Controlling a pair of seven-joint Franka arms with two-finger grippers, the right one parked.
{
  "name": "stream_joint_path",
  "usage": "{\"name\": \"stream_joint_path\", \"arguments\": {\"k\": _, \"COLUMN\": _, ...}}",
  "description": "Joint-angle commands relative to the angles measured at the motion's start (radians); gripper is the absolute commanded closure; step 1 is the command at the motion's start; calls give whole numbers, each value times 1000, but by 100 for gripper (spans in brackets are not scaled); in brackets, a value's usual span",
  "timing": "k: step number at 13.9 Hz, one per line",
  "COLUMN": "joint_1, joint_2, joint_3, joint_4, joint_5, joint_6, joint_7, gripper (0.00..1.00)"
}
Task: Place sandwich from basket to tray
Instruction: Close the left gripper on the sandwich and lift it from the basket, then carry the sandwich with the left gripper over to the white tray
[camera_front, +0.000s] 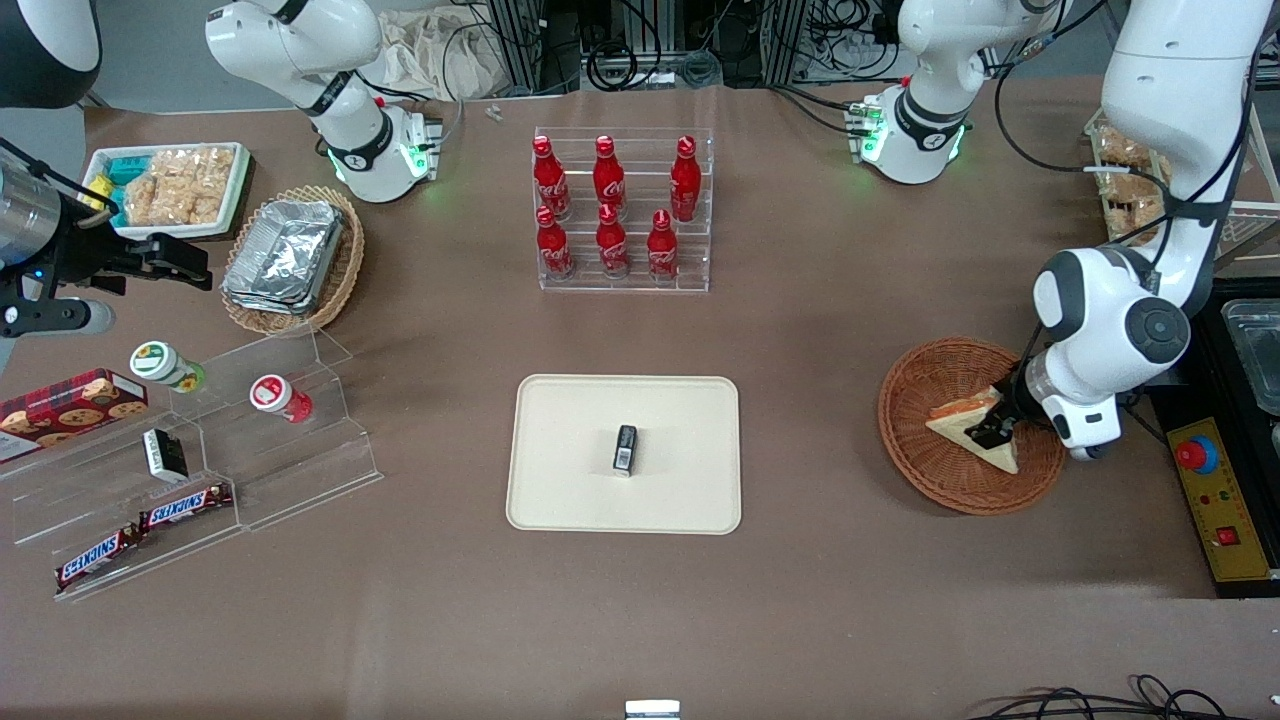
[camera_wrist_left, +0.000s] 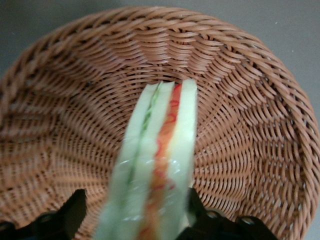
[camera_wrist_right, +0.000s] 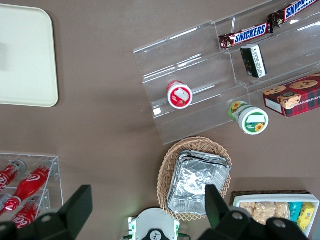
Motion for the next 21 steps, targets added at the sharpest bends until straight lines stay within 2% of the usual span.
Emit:
{"name": "stream_joint_path", "arguments": {"k": 1, "joint_1": -7, "joint_2": 15, "joint_3": -4, "joint_4": 9, "joint_5": 5, "joint_6": 39, "joint_7": -56, "gripper": 100}}
{"name": "stream_joint_path", "arguments": {"k": 5, "joint_1": -9, "joint_2": -22, "joint_3": -6, "joint_4": 19, "joint_5": 8, "joint_6": 20, "joint_7": -48, "gripper": 100}}
{"name": "stream_joint_path", "arguments": {"k": 7, "joint_1": -9, "joint_2": -62, "joint_3": -9, "joint_4": 60, "joint_5": 39, "joint_6": -93, "joint_7": -43, "gripper": 100}}
{"name": "stream_joint_path", "arguments": {"k": 9, "joint_1": -12, "joint_2": -68, "joint_3": -24, "joint_4": 217, "joint_5": 85, "joint_6": -351, "joint_7": -40, "gripper": 100}}
{"name": "stream_joint_path", "arguments": {"k": 11, "joint_1": -19, "joint_2": -41, "joint_3": -65, "joint_4": 435, "joint_5": 83, "joint_6": -632, "joint_7": -10, "gripper": 100}}
{"name": "stream_joint_path", "arguments": {"k": 13, "joint_1": -22, "joint_2": -30, "joint_3": -110, "joint_4": 587, "joint_5": 70, "joint_6": -769, "joint_7": 16, "gripper": 100}}
{"name": "stream_joint_path", "arguments": {"k": 16, "joint_1": -24, "joint_2": -18, "joint_3": -200, "joint_4": 667, "joint_5": -2, "joint_6": -796, "joint_7": 111, "gripper": 100}}
{"name": "stream_joint_path", "arguments": {"k": 18, "joint_1": -61, "joint_2": 25, "joint_3": -269, "joint_4": 694, "joint_5": 4, "joint_6": -794, "joint_7": 144, "gripper": 100}}
{"name": "stream_joint_path", "arguments": {"k": 21, "joint_1": -177, "joint_2": 129, "joint_3": -277, "joint_4": 729, "joint_5": 7, "joint_6": -773, "joint_7": 251, "gripper": 100}}
